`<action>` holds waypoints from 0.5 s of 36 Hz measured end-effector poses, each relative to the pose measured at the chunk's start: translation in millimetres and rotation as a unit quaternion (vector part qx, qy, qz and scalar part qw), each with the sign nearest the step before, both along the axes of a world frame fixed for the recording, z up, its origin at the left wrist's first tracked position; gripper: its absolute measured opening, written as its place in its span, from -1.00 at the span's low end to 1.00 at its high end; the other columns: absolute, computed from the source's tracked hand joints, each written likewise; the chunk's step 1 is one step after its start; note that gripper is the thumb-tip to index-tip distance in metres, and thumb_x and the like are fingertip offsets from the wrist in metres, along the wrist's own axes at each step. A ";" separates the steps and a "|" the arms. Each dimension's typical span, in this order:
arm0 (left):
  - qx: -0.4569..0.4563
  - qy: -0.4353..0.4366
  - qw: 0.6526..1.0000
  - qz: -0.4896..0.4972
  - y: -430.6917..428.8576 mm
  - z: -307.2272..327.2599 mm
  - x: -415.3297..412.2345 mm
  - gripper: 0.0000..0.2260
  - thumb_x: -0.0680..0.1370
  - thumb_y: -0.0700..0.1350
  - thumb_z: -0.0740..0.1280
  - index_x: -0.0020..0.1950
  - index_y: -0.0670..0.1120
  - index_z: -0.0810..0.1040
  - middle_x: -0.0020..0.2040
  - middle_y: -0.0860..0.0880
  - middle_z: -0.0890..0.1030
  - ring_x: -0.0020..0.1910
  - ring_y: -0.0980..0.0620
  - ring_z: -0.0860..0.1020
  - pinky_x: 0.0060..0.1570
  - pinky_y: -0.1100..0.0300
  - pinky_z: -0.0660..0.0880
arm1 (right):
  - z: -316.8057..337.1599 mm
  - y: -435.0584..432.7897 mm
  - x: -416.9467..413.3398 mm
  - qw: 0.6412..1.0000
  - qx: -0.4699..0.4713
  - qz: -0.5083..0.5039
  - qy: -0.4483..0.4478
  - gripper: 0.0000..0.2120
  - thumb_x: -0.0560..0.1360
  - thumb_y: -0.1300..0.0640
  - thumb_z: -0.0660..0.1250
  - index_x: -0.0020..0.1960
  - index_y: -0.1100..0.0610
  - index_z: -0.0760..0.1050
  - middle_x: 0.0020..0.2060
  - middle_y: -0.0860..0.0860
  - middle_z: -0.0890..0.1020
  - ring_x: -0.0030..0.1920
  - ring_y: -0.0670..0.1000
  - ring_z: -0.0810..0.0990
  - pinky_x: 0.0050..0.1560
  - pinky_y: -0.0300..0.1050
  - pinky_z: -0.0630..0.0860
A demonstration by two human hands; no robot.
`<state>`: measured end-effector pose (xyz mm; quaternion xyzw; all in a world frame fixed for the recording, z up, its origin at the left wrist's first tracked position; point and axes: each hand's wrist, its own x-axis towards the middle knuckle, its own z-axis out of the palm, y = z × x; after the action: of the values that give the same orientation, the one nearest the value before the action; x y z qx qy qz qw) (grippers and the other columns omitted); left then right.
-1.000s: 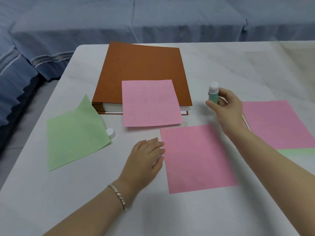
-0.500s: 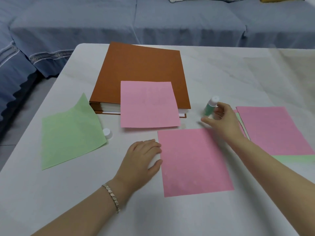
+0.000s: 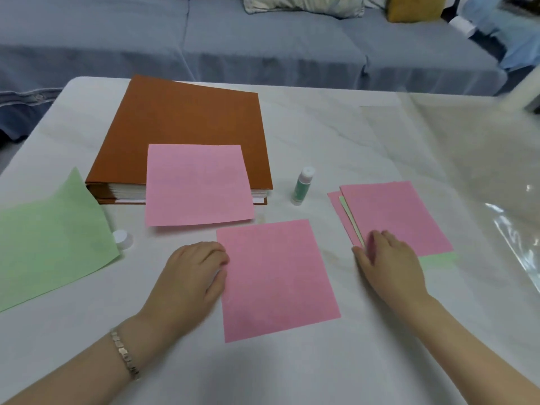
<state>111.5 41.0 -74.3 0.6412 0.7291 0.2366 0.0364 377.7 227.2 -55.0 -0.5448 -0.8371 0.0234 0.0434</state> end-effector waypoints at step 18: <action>-0.144 -0.420 0.896 0.018 75.1 49.4 99.8 -0.83 0.54 -0.19 0.29 -0.15 0.09 0.51 -0.16 0.05 0.58 -0.24 0.18 0.51 -0.11 0.35 0.44 | 20.9 -12.8 18.2 0.981 -0.078 -0.039 0.174 -0.81 0.54 0.10 0.26 -0.12 0.12 0.62 -0.26 0.03 0.66 -0.19 0.15 0.56 -0.20 -0.03 0.45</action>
<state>211.2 116.2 -24.9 0.4566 0.6833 0.3770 0.4271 395.9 214.4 -34.1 -0.5666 -0.7903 0.1815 0.1463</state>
